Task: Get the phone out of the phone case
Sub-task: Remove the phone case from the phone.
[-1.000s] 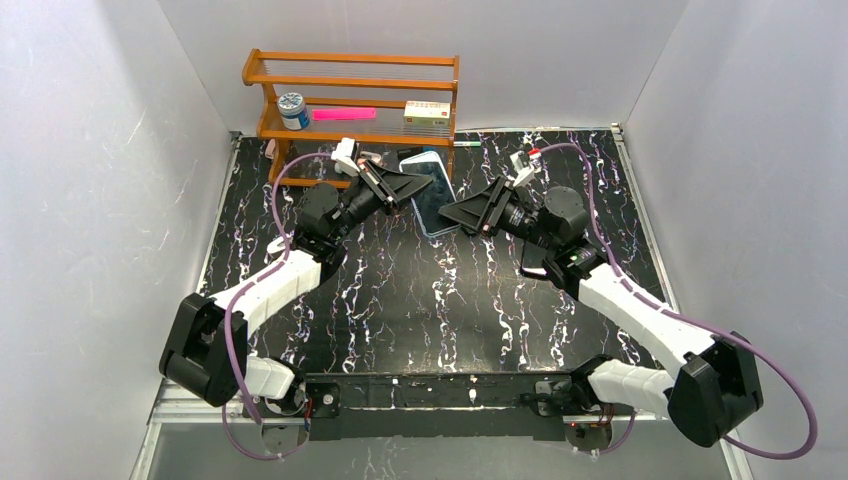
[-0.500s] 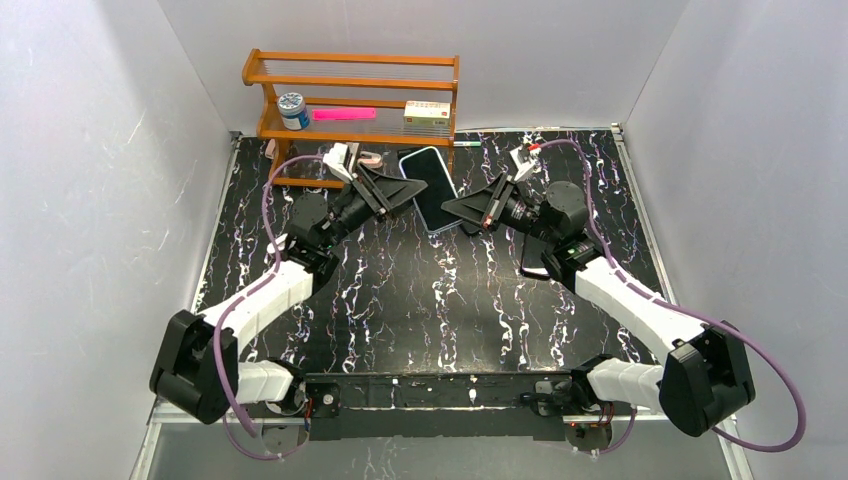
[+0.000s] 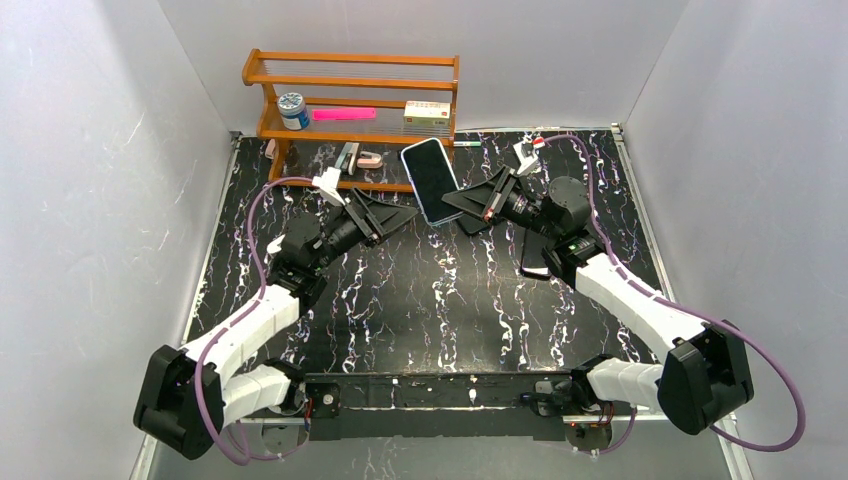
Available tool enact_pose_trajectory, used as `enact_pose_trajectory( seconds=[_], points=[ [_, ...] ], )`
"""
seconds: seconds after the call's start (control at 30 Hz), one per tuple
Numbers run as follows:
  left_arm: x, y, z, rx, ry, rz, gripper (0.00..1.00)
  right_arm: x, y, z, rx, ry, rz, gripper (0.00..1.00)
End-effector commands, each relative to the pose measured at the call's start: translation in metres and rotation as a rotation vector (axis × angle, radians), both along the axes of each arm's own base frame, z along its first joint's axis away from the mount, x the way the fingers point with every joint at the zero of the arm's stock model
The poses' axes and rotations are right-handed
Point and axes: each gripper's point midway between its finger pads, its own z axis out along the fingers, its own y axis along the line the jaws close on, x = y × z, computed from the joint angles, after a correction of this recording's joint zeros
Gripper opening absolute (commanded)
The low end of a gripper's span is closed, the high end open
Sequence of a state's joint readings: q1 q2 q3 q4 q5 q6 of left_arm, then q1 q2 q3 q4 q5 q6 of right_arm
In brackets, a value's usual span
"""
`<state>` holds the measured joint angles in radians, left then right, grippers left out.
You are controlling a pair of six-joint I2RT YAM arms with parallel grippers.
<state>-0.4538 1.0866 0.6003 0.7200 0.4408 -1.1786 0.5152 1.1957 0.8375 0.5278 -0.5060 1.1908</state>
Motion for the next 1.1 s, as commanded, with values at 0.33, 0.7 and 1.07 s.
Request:
enact_pose_trajectory(
  seconds=[0.33,0.7,1.07],
  points=[
    [-0.003,-0.017,-0.012,0.097,-0.007,-0.017,0.69,-0.007,-0.006,0.057,0.125,-0.144,-0.004,0.01],
    [-0.014,-0.022,0.007,0.068,-0.044,-0.057,0.7,-0.005,-0.008,0.053,0.116,-0.134,-0.028,0.01],
    [-0.021,-0.018,0.012,0.046,-0.04,-0.053,0.71,-0.006,-0.01,0.051,0.101,-0.131,-0.039,0.01]
  ],
)
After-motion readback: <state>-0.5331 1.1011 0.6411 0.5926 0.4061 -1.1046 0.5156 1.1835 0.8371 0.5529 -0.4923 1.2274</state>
